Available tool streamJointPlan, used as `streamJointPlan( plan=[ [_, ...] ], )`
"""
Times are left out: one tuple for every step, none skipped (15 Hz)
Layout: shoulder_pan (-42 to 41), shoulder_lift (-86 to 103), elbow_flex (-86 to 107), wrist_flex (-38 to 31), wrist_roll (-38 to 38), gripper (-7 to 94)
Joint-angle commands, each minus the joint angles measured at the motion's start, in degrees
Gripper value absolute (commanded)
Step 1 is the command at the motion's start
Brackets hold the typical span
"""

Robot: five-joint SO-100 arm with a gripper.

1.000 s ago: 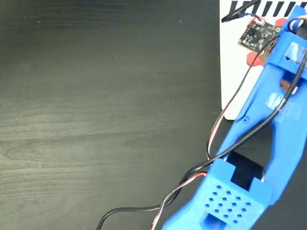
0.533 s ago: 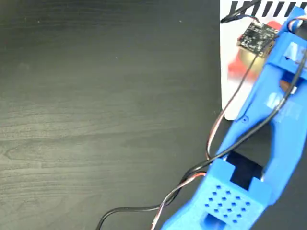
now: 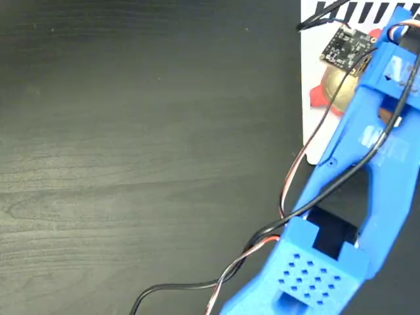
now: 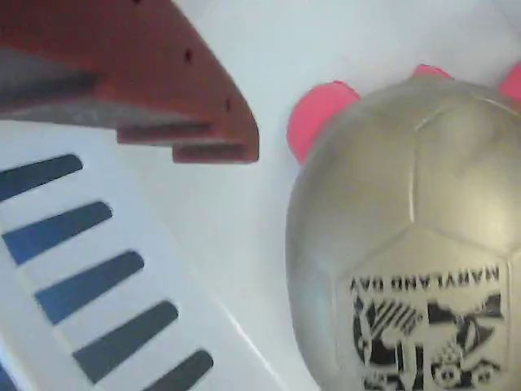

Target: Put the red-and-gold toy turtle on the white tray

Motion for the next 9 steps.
streamJointPlan(
  plan=[
    [-0.2,11.3,2.1,-4.4,1.2,0],
    [-0.9,15.6,4.7,-8.9,2.0,0],
    [-1.9,21.1,8.8,-14.2,3.9,0],
    [-3.8,27.4,13.4,-19.0,5.8,0],
    [-6.2,34.0,18.8,-23.8,7.6,0],
    [-9.7,41.6,26.0,-29.7,8.7,0],
    [-13.6,48.9,33.4,-35.9,10.0,0],
    [-18.1,56.6,42.5,-43.7,10.7,0],
    [-22.8,64.7,52.5,-52.0,10.5,0]
  ],
)
